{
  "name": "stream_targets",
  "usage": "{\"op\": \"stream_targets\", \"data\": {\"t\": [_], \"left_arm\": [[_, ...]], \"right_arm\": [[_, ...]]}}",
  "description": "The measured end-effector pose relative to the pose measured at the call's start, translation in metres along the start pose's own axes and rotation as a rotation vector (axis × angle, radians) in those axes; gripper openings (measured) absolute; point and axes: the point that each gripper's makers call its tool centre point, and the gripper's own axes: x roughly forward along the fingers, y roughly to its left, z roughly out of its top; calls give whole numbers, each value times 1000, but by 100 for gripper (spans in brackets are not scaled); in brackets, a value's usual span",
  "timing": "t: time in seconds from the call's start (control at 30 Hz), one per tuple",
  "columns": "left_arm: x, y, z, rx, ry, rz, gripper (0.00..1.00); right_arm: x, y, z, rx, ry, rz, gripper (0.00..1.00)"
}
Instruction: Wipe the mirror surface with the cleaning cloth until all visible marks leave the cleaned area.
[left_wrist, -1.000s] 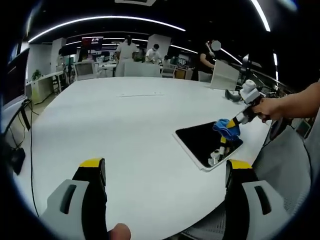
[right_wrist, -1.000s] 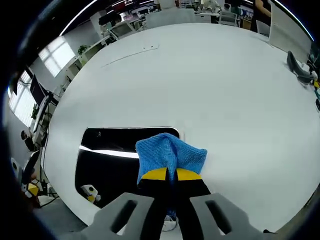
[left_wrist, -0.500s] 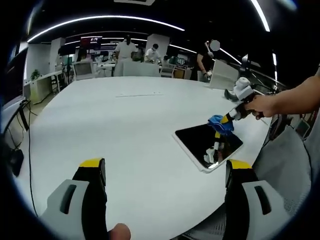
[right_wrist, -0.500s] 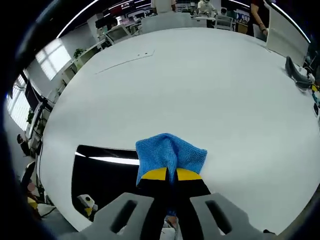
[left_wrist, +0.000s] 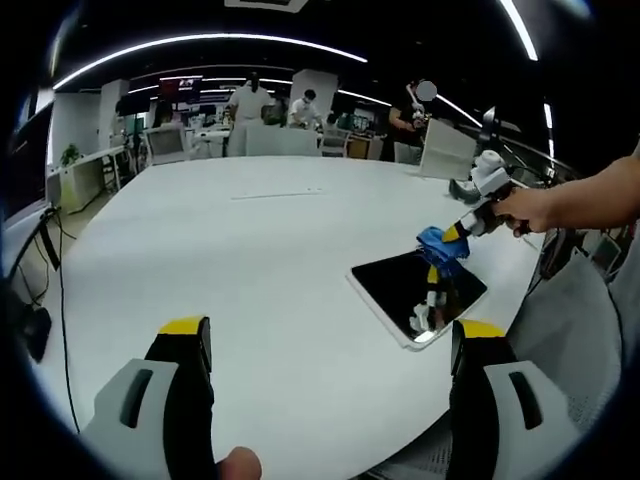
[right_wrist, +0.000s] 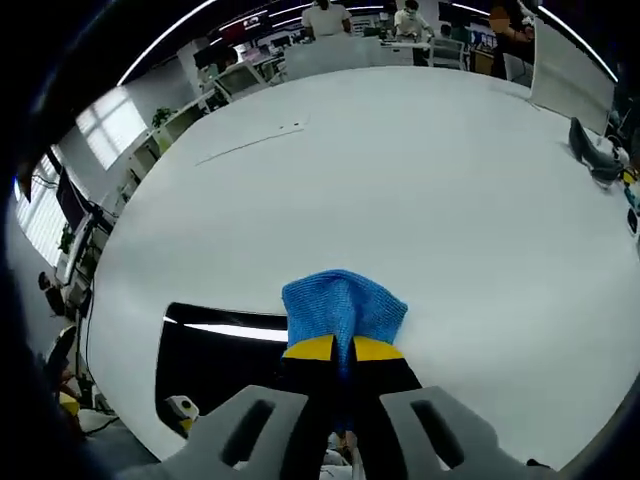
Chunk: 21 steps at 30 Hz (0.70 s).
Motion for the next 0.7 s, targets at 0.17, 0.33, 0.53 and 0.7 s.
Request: {"op": "stream_targets", "data": {"t": [0.17,0.33,0.53,0.7], "left_arm": [[1,5,-5,-4,2,8,99],[1,2,-1,-5,-17,14,99],[-3,2,-3,-7,-25,20,99],[-7,3,-6,-8,-20,26,99]], "right_arm": [[-31,-16,19,-5,-56,-10,0],[-48,-43,9,38,-44,-23,0],[-47,-66,-20,80,-15,-53,0],[-40,-78,-47,80,19,-69,0]]}}
